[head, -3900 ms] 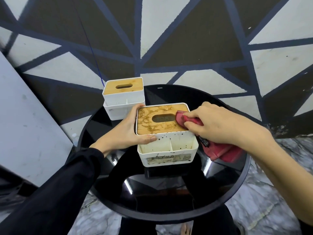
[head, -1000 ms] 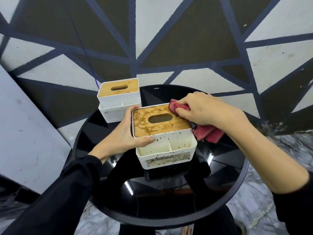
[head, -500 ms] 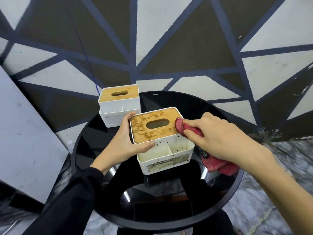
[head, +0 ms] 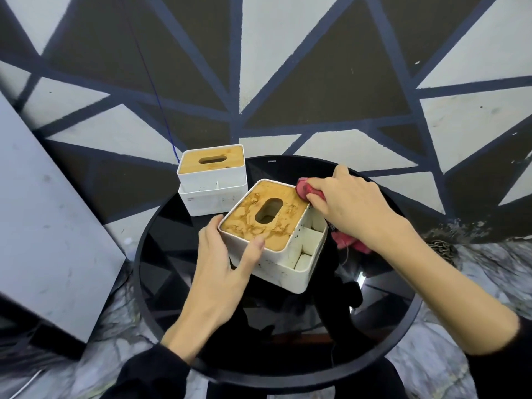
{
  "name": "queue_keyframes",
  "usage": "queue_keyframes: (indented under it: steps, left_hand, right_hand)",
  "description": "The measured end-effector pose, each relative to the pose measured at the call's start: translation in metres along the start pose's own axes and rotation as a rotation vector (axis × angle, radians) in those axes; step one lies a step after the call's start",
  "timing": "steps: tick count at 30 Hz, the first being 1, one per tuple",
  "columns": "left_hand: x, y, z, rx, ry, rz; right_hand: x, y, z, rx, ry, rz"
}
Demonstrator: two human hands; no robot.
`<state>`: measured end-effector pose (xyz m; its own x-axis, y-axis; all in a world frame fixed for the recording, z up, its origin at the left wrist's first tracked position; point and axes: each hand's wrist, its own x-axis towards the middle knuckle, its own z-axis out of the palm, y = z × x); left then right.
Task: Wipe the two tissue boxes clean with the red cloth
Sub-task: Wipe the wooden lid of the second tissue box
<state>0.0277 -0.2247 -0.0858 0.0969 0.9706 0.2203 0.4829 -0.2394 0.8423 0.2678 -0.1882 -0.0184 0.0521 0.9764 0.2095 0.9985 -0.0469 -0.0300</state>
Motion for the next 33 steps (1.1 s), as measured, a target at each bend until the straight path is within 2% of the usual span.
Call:
queue_keyframes:
  steps: [5,11,13,15,22,29,33]
  left_hand:
    - [-0.023,0.007,0.009,0.032,0.042,0.018]
    - [-0.011,0.0,-0.003,-0.013,0.094,0.074]
    - [0.01,-0.003,-0.013,0.085,-0.031,0.147]
    - [0.034,-0.003,-0.02,0.169,-0.227,0.183]
    - [0.093,0.003,-0.036,0.231,-0.696,0.159]
    - [0.099,-0.011,-0.033,0.157,-0.74,0.119]
    - [0.095,-0.02,-0.029,0.088,-0.709,0.099]
  right_hand:
    - [0.014,0.003,0.004,0.041,0.0,-0.07]
    - [0.035,0.019,0.009,0.251,-0.083,-0.219]
    - [0.037,0.023,0.011,0.284,-0.098,-0.241]
    - [0.038,0.024,0.012,0.292,-0.1,-0.244]
    - [0.034,0.025,0.014,0.305,-0.072,-0.238]
    - [0.027,0.022,0.005,0.25,0.0,-0.257]
    - [0.027,0.012,0.0,0.198,-0.062,-0.281]
